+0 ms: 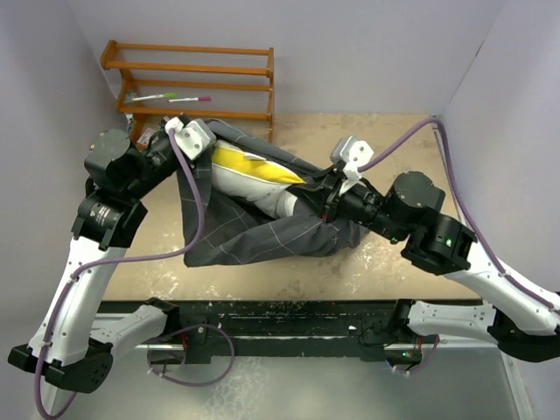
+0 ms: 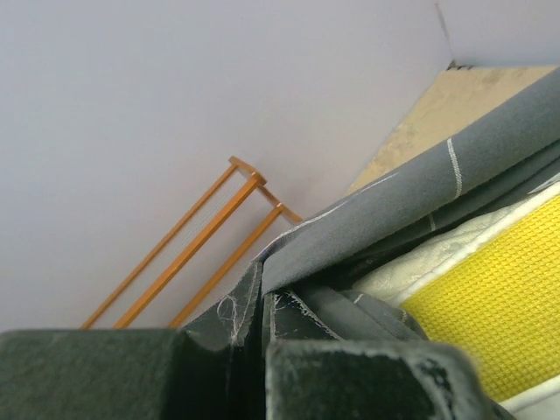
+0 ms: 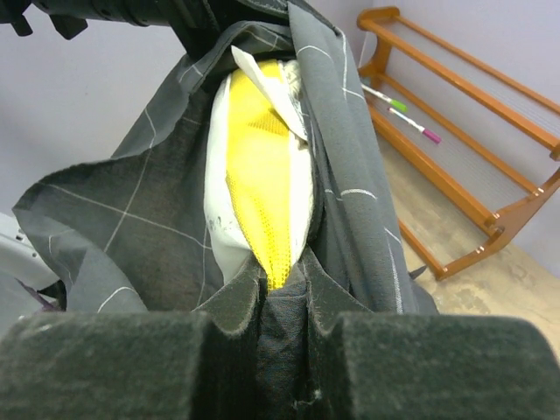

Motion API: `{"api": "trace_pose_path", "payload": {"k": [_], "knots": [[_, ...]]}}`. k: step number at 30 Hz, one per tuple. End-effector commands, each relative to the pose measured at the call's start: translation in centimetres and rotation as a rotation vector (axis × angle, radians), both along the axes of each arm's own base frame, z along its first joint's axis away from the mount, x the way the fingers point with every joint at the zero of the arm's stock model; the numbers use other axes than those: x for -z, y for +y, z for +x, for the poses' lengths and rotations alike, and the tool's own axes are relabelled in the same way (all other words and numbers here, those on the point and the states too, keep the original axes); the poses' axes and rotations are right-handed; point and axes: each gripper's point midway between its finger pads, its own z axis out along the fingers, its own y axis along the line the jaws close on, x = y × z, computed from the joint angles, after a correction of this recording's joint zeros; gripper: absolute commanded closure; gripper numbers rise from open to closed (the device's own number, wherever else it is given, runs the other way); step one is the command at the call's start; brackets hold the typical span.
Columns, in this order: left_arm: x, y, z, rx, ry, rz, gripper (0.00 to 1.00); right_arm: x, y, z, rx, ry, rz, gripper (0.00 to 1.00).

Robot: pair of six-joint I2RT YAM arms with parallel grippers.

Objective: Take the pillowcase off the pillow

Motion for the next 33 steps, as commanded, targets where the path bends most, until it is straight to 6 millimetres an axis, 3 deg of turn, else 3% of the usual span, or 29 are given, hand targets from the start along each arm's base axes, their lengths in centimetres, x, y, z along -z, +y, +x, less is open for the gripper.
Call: {"api": "trace_pose_path", "payload": {"k": [1,6,9,14,17,24,28,29,30,31,32,33], "knots": [[-1.9,5.7,2.3,-0.303,0.031,-0.115,1.00,-11.6,-7.3,-3.4,0.028,-0.172,0.358,1.00],[-0.9,5.5,2.7,-0.306,0.157,-0.226,1.00,-12.3,-9.1,-4.2,0.039,-0.186,0.397,1.00],[0.9,4.8,3.0,-0.248,0.328,-0.321,1.00,-12.8,-9.7,-4.7,0.029,-0.189,0.423,1.00],[3.2,4.0,3.2,-0.098,0.646,-0.494,1.00,-12.8,-8.4,-4.3,0.014,-0.178,0.398,1.00],[4.8,5.5,4.3,-0.103,0.725,-0.571,1.00,-13.3,-8.1,-4.1,0.016,-0.189,0.401,1.00],[12.0,8.6,6.2,-0.202,0.862,-0.644,1.00,-16.0,-8.8,-4.5,0.013,-0.232,0.464,1.00],[13.2,8.7,6.5,-0.166,0.854,-0.652,1.00,-17.7,-9.8,-5.4,-0.002,-0.255,0.520,1.00],[13.3,8.6,6.5,-0.146,0.833,-0.621,0.96,-18.1,-10.0,-5.5,-0.005,-0.260,0.532,1.00],[13.2,8.6,6.5,-0.131,0.791,-0.579,0.83,-18.4,-10.2,-5.7,-0.008,-0.263,0.542,1.00],[13.1,8.9,6.7,-0.135,0.750,-0.550,0.60,-18.6,-10.3,-5.7,-0.008,-0.263,0.548,1.00],[12.7,9.3,6.8,-0.151,0.715,-0.528,0.43,-18.7,-10.3,-5.6,-0.003,-0.259,0.549,1.00],[12.0,9.7,6.6,-0.156,0.681,-0.499,0.32,-18.5,-10.2,-5.4,0.008,-0.253,0.544,1.00]]}}
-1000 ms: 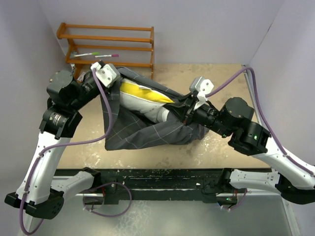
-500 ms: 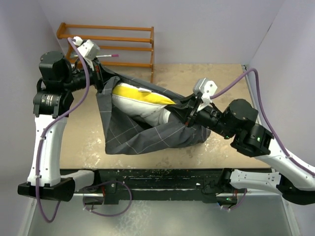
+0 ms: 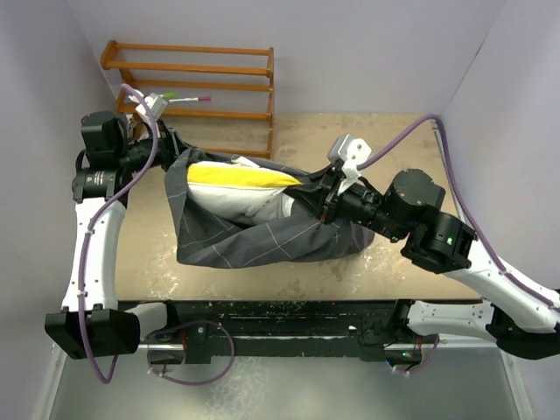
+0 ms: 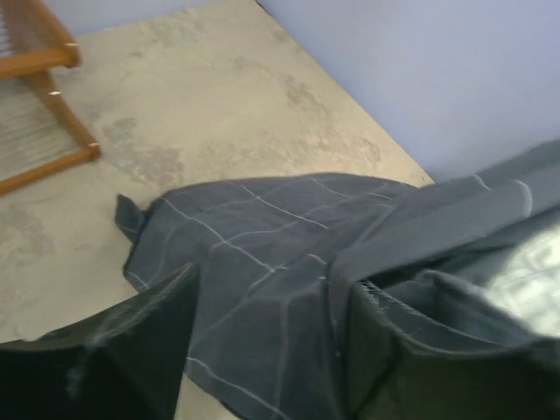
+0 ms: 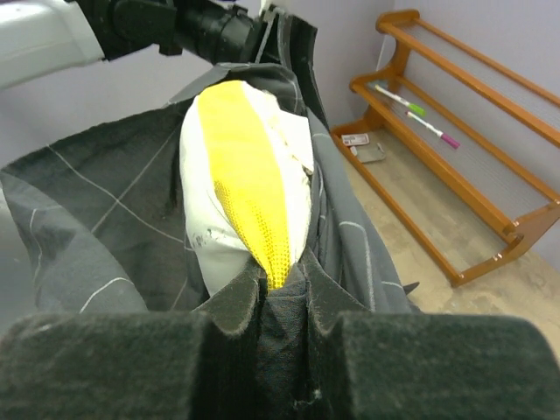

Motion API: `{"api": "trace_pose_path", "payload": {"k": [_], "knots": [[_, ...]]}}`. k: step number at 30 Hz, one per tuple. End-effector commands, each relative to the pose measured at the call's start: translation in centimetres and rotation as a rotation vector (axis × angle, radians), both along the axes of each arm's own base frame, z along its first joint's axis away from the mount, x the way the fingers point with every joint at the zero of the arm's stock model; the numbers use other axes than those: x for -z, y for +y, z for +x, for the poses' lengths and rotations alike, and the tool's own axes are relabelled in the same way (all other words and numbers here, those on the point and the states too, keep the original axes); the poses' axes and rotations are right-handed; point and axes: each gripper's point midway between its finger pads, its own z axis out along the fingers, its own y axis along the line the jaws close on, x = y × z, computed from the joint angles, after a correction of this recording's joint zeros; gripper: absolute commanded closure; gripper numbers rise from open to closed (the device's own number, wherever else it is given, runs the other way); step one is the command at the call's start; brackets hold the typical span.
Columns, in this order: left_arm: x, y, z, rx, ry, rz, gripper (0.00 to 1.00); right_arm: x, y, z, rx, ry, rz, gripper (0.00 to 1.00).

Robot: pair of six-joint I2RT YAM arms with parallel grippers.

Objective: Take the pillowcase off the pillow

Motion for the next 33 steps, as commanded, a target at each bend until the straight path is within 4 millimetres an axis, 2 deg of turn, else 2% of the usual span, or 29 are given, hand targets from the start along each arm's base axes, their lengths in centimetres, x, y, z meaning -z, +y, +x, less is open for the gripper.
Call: {"api": "trace_pose_path", "payload": {"k": [1,5,8,10,12,14,18,20,21,27,29,33], "knots": [[0.1,8.2,5.8,-0.350,-0.196,0.229,0.26,-17.6,-10.4,-4.5,0.049,-0.251,0.530,1.00],[-7.2,9.4,2.3,-0.283,-0.406,0.209,0.07,-16.5,-10.0,-3.1,0.113,-0.224,0.498,1.00],[-11.7,9.8,-0.4,-0.274,-0.548,0.270,0.04,-16.2,-10.1,-2.5,0.144,-0.220,0.488,1.00],[-13.4,9.0,-2.1,-0.247,-0.579,0.279,0.01,-16.0,-10.0,-2.1,0.159,-0.221,0.473,1.00],[-14.1,7.7,-3.8,-0.201,-0.575,0.248,0.01,-15.8,-9.7,-1.9,0.168,-0.222,0.455,1.00],[-14.0,6.5,-5.2,-0.147,-0.547,0.202,0.01,-15.4,-9.6,-1.6,0.176,-0.220,0.438,1.00],[-12.9,5.6,-6.2,-0.089,-0.488,0.147,0.01,-15.3,-9.3,-1.8,0.161,-0.230,0.419,1.00],[-12.3,5.4,-6.1,-0.060,-0.452,0.106,0.00,-15.2,-8.8,-2.0,0.138,-0.233,0.406,1.00],[-12.6,5.2,-6.2,-0.049,-0.447,0.086,0.01,-15.1,-8.6,-2.1,0.128,-0.232,0.398,1.00],[-17.1,4.6,-6.3,-0.035,-0.543,0.011,0.05,-14.2,-6.3,-2.6,0.040,-0.223,0.366,1.00],[-17.0,4.7,-5.5,-0.023,-0.549,0.007,0.09,-13.8,-5.5,-2.8,0.009,-0.218,0.351,1.00],[-15.7,5.0,-3.7,-0.002,-0.454,-0.035,0.23,-12.1,-3.7,-2.5,-0.023,-0.185,0.302,1.00]]}}
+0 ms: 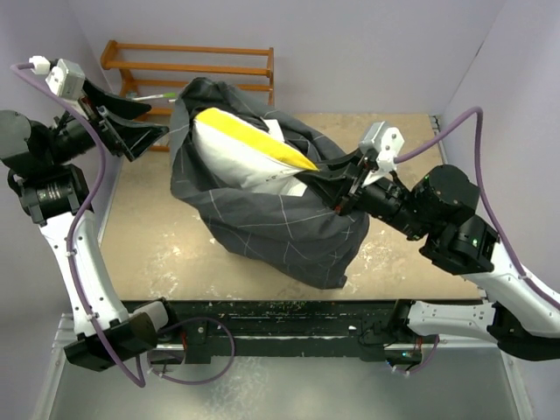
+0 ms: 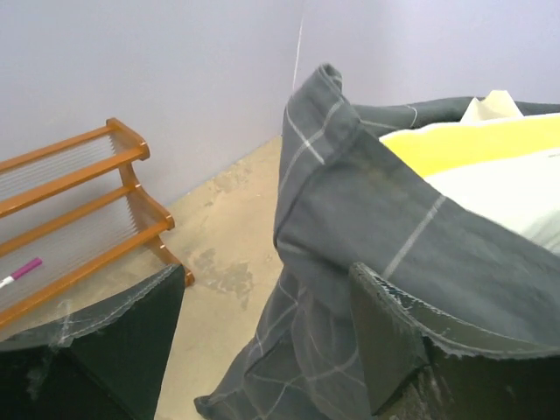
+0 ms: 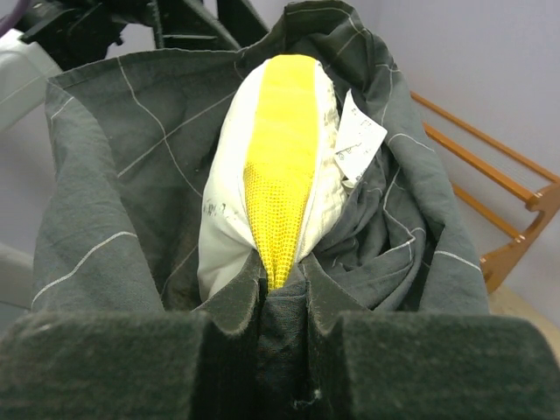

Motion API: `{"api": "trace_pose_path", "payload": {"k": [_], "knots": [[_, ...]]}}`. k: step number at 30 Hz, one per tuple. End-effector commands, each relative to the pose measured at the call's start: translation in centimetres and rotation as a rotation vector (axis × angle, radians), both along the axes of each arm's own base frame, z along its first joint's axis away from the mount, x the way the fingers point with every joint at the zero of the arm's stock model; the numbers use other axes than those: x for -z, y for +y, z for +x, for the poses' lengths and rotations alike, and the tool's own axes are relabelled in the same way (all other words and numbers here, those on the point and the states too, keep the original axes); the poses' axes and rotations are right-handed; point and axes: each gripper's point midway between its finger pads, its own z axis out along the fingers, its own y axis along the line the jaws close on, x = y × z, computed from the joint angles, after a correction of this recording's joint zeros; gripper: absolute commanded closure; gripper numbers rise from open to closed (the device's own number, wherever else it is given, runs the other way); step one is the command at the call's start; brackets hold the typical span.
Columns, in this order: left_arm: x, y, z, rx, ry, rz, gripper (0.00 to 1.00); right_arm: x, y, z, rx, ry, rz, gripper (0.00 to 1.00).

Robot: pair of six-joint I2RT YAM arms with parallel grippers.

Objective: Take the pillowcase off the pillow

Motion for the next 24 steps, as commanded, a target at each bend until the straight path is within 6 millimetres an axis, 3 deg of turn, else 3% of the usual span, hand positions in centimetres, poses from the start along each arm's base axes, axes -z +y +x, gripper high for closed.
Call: {"api": "trace_pose_path", "payload": {"k": [1,3,5,9,11,17,24], "knots": [[-0.5,-0.8,0.1,0.064,0.029,-0.029,0.25,-6.3,-0.9,-1.7,-0.061,-0.113,0.190,1.00],[0.7,-2.0,-0.1,0.106,0.075,-0.053,0.30,-5.1,-0.1,-1.4,-0.067,-0.093,0.172,1.00],[2.7,-3.4,0.0,0.124,0.116,-0.058,0.41,-4.3,0.5,-1.1,-0.072,-0.079,0.166,1.00],[6.3,-3.4,1.4,0.032,0.167,-0.042,0.84,-4.0,0.4,-1.1,-0.076,-0.068,0.182,1.00],[8.1,-2.6,2.4,-0.028,0.183,-0.009,0.97,-4.1,0.0,-1.2,-0.071,-0.069,0.191,1.00],[13.6,-0.7,3.8,-0.179,0.205,0.064,1.00,-5.0,-1.8,-1.4,-0.043,-0.082,0.239,1.00],[20.9,-0.4,3.1,-0.185,0.287,0.132,1.00,-6.1,-2.4,-1.8,-0.051,-0.099,0.280,1.00]]}}
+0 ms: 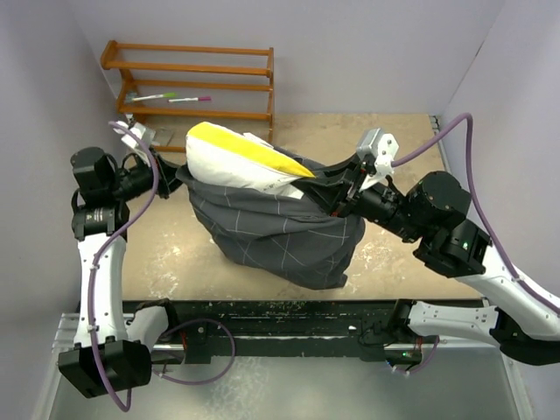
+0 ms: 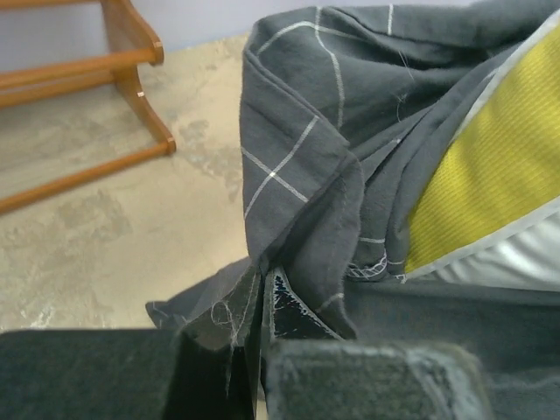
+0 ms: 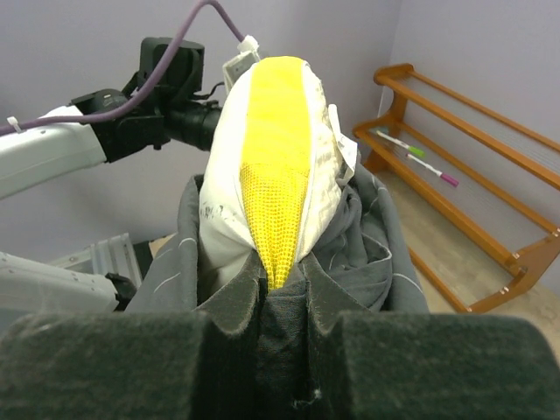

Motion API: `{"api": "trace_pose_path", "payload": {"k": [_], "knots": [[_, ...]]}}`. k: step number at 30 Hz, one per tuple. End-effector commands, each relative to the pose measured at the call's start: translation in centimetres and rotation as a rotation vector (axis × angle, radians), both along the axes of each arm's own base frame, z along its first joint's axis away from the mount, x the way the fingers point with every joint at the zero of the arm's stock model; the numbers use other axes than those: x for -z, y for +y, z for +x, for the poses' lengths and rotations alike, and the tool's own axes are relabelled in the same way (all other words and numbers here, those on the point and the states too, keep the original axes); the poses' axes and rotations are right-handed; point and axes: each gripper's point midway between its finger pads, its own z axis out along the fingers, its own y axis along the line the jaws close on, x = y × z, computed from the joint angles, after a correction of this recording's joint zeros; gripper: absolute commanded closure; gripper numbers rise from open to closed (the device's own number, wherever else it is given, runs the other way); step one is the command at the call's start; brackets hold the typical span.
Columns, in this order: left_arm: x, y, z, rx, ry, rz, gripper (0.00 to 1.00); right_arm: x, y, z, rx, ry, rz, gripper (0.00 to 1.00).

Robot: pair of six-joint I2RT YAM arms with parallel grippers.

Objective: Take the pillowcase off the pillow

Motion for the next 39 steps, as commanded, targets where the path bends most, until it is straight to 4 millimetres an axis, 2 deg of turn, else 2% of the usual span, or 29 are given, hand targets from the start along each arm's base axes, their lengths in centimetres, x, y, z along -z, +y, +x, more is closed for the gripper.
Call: {"api": "trace_pose_path", "payload": {"k": [1,3,4,5,7,8,10,11,12,15,20,22,25,31,33,36,39], "knots": [[4.1,1.0,0.2,-0.020,-0.005,0.121,1.00,-7.5,-2.8,-1.5,0.002,-0.129,0.249,1.00],[3.8,0.7,-0.4,0.018,-0.042,0.165,0.91,-7.2,-2.1,-1.2,-0.006,-0.121,0.238,1.00],[2.8,0.7,-0.7,0.032,-0.088,0.203,0.79,-6.8,-1.6,-1.0,-0.008,-0.113,0.227,1.00],[-0.1,0.7,-1.1,0.042,-0.181,0.256,0.55,-6.4,-1.1,-0.7,-0.010,-0.106,0.211,1.00],[-5.3,1.1,-2.0,0.027,-0.340,0.382,0.24,-5.1,0.0,0.0,-0.014,-0.087,0.172,1.00],[-8.1,1.3,-2.6,0.019,-0.419,0.447,0.14,-4.5,0.4,0.4,-0.013,-0.081,0.156,1.00],[-11.6,1.4,-3.9,0.049,-0.507,0.559,0.01,-3.0,1.4,1.6,-0.014,-0.063,0.114,1.00],[-13.4,1.1,-5.0,0.064,-0.561,0.601,0.00,-2.5,1.9,2.0,-0.025,-0.055,0.096,1.00],[-14.4,0.8,-5.8,0.099,-0.599,0.638,0.01,-1.8,2.5,2.4,-0.036,-0.045,0.074,1.00],[-15.8,-0.7,-8.3,0.237,-0.734,0.727,0.01,0.0,4.0,3.6,-0.063,-0.022,0.010,1.00],[-15.5,-2.4,-10.4,0.371,-0.827,0.718,0.01,2.1,7.0,4.1,-0.149,-0.018,-0.099,1.00],[-15.3,-2.7,-10.4,0.406,-0.822,0.687,0.01,2.5,8.0,4.6,-0.161,-0.032,-0.125,1.00],[-14.8,-2.6,-10.0,0.424,-0.797,0.683,0.01,2.1,9.0,4.2,-0.216,-0.070,-0.117,1.00],[-10.9,-1.6,-8.8,0.436,-0.708,0.747,0.01,0.9,9.9,2.7,-0.280,-0.165,-0.165,1.00],[-10.3,-1.7,-8.5,0.448,-0.678,0.726,0.01,-0.2,10.2,2.4,-0.263,-0.223,-0.183,1.00],[-10.0,-1.9,-8.1,0.466,-0.660,0.712,0.01,-0.7,11.3,1.9,-0.245,-0.300,-0.235,1.00],[-10.0,-2.1,-8.2,0.474,-0.656,0.707,0.01,1.0,12.7,2.4,-0.229,-0.332,-0.356,1.00]]}}
